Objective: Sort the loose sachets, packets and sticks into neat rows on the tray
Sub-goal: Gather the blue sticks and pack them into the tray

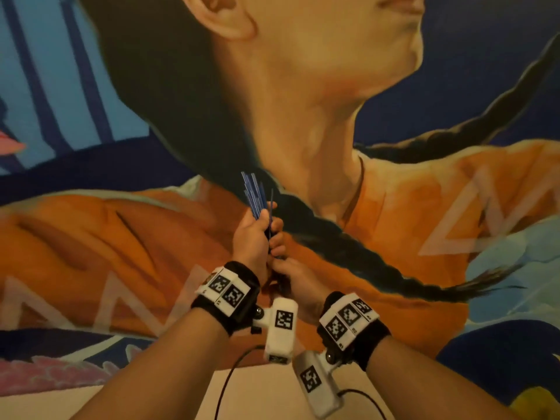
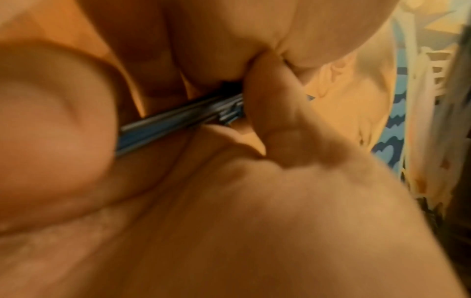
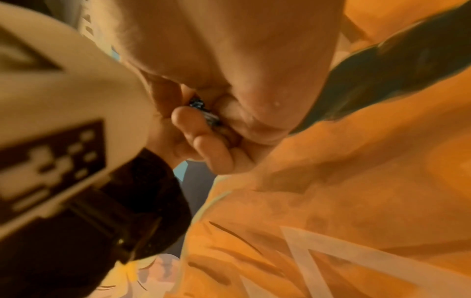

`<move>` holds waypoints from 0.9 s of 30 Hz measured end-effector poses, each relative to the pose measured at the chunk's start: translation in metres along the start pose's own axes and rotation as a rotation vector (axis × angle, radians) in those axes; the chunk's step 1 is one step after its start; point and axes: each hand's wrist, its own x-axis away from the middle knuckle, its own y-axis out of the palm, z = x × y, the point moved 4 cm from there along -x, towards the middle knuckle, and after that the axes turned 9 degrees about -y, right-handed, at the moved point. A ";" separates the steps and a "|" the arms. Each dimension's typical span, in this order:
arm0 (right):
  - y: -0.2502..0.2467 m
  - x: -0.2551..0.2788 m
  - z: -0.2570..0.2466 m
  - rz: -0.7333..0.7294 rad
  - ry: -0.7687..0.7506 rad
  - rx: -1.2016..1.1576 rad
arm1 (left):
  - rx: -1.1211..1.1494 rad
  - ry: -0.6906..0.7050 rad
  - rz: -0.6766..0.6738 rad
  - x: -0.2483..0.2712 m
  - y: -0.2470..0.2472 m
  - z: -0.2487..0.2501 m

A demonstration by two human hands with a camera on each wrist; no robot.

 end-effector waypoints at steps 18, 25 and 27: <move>0.048 -0.034 -0.072 -0.058 0.152 -0.146 | -0.268 0.176 0.002 0.008 0.024 0.120; 0.064 -0.045 -0.112 -0.074 0.072 -0.240 | -0.431 0.180 -0.012 0.020 0.031 0.131; 0.065 -0.040 -0.122 -0.065 0.059 -0.067 | -0.501 0.193 0.021 0.022 0.029 0.140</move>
